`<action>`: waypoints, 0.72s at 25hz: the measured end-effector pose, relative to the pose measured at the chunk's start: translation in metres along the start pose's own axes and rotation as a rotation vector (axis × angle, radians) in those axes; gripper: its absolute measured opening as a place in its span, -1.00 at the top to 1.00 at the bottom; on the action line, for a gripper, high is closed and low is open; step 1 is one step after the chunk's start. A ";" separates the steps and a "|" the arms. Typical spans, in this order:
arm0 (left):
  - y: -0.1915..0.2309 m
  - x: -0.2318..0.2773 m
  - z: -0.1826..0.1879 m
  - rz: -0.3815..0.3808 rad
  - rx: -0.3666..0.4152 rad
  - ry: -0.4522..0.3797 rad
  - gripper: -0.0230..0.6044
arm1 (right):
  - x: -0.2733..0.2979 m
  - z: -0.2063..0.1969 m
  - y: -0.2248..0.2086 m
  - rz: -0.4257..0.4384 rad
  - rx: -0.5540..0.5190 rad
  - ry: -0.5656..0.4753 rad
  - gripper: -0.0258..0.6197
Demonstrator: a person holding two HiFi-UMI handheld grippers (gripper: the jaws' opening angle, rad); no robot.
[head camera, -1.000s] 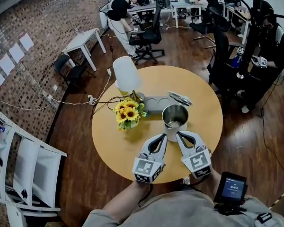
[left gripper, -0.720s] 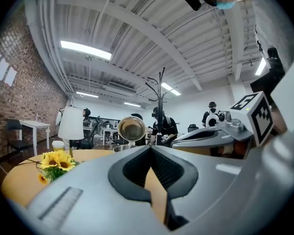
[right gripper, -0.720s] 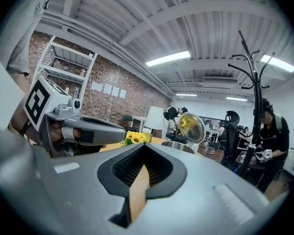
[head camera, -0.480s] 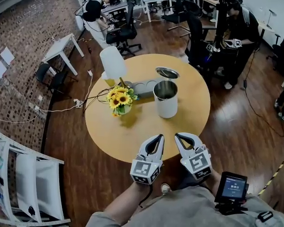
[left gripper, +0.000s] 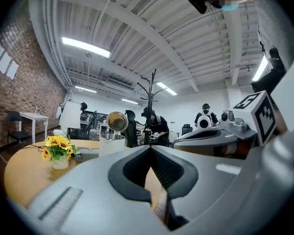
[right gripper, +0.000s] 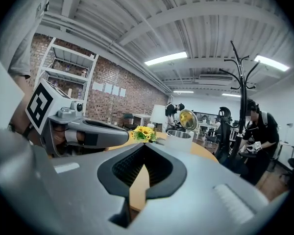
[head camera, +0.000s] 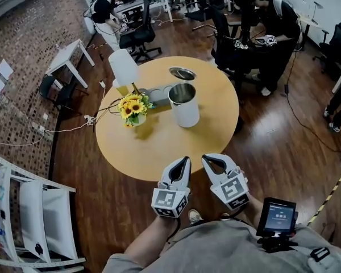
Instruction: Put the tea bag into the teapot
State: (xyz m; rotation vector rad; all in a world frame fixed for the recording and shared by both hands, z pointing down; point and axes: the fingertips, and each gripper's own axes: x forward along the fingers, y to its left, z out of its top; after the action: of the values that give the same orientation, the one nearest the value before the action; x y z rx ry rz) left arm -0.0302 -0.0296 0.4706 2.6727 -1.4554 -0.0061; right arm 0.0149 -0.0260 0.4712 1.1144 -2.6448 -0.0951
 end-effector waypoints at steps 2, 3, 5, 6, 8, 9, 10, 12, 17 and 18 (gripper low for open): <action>-0.017 -0.002 -0.005 0.009 -0.006 0.005 0.92 | -0.015 -0.004 -0.001 0.015 0.001 -0.006 0.90; -0.026 -0.002 -0.008 0.013 -0.007 0.009 0.92 | -0.023 -0.007 -0.002 0.020 0.002 -0.008 0.90; -0.045 -0.004 -0.012 0.027 -0.014 0.022 0.92 | -0.041 -0.014 -0.004 0.036 0.017 -0.001 0.89; -0.054 -0.006 -0.014 0.036 -0.021 0.029 0.92 | -0.050 -0.017 -0.003 0.047 0.029 0.004 0.90; -0.071 -0.013 -0.017 0.053 -0.032 0.043 0.92 | -0.067 -0.024 -0.001 0.067 0.046 0.015 0.90; -0.078 -0.018 -0.019 0.061 -0.035 0.049 0.92 | -0.073 -0.028 0.000 0.076 0.056 0.020 0.90; -0.083 -0.021 -0.022 0.068 -0.037 0.054 0.92 | -0.077 -0.033 0.002 0.085 0.067 0.023 0.89; -0.088 -0.026 -0.027 0.077 -0.036 0.061 0.92 | -0.081 -0.040 0.007 0.100 0.083 0.027 0.90; -0.092 -0.041 -0.032 0.076 -0.033 0.077 0.92 | -0.087 -0.045 0.021 0.112 0.108 0.040 0.89; -0.092 -0.042 -0.034 0.072 -0.034 0.082 0.92 | -0.087 -0.047 0.021 0.112 0.119 0.043 0.90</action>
State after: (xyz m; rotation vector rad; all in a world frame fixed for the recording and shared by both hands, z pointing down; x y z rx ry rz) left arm 0.0261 0.0582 0.4946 2.5595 -1.5116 0.0828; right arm 0.0709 0.0529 0.5003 0.9889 -2.6977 0.1079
